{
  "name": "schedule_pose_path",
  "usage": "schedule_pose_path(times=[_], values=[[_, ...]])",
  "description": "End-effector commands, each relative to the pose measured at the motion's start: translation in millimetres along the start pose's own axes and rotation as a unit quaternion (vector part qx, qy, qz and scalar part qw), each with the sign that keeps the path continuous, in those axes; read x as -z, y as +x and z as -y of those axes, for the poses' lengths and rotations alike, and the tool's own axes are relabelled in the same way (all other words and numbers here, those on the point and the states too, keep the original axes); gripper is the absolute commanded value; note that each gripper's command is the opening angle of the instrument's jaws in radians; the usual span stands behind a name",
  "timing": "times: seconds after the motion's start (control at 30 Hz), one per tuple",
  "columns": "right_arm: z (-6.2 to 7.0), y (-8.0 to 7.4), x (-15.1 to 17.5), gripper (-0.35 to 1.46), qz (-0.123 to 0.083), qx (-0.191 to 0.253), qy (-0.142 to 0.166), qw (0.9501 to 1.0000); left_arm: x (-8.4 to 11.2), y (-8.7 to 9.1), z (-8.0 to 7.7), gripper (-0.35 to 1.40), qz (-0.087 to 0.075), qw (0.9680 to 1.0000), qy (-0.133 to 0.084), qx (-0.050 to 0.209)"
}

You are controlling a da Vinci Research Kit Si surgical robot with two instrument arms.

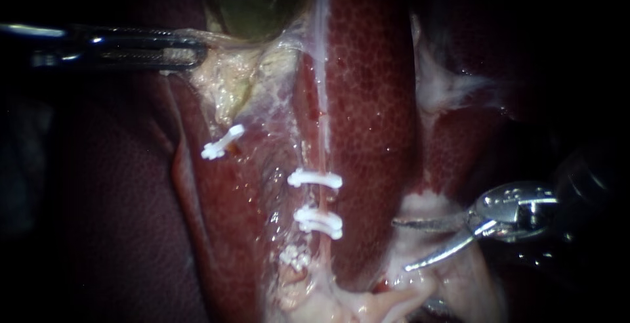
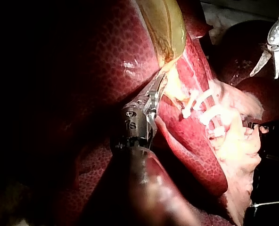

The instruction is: Go to the cutting position right tube

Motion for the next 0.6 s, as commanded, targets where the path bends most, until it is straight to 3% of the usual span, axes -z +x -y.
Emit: schedule_pose_path(times=[0.03, 0.3, 0.6], values=[[-0.1, 0.0, -0.2, 1.34, 0.000, 0.000, -0.001, 1.0000, 0.0, 0.0, 0.0, -0.35, 0.000, 1.0000, 0.000, 0.000], [-2.2, -0.3, -2.5, 1.34, -0.002, -0.004, -0.009, 1.0000, -0.1, 0.3, 0.1, -0.35, 0.000, 1.0000, -0.001, -0.001], [-6.2, -1.7, -6.8, 1.38, -0.004, -0.016, -0.023, 0.9996, -0.6, 0.6, 0.3, -0.35, 0.001, 1.0000, -0.004, -0.001]])
